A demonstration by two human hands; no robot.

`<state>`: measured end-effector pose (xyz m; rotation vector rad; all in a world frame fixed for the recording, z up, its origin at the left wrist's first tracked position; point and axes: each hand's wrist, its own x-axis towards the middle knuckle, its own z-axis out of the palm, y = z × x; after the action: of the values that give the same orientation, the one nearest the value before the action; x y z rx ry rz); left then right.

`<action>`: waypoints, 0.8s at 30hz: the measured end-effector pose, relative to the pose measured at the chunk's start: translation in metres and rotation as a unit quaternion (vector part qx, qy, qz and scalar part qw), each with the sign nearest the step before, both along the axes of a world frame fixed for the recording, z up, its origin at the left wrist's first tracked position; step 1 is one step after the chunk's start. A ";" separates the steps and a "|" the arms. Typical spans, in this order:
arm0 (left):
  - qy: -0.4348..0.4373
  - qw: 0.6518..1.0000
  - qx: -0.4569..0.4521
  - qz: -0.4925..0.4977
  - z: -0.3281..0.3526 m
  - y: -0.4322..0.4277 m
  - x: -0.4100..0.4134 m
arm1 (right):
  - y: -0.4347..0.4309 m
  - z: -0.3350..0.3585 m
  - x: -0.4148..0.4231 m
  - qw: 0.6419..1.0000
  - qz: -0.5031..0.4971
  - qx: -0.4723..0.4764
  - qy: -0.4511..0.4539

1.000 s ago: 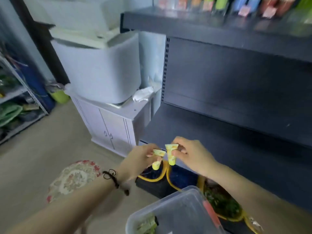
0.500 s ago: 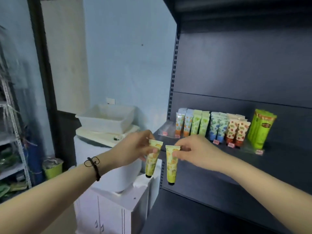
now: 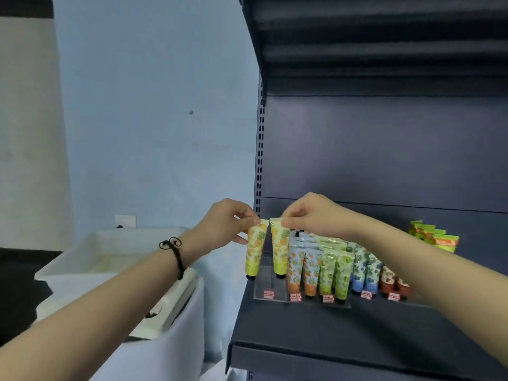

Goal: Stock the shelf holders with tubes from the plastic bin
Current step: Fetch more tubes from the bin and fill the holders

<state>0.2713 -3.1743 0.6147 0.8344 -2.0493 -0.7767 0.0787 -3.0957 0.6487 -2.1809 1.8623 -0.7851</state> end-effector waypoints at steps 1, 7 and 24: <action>0.003 1.000 -0.005 0.006 -0.001 -0.014 -0.005 | -0.012 0.002 -0.001 1.000 -0.012 -0.012 0.008; 0.010 0.999 -0.012 0.029 -0.020 -0.083 -0.039 | -0.075 -0.010 -0.010 0.986 -0.097 -0.039 0.129; -0.055 0.994 -0.086 0.035 -0.055 -0.132 -0.073 | -0.132 -0.052 -0.013 0.967 -0.176 0.002 0.185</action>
<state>0.1984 -3.3067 0.5597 0.8618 -2.1363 -0.5177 0.0656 -3.2278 0.5964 -2.1363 2.4753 -0.4387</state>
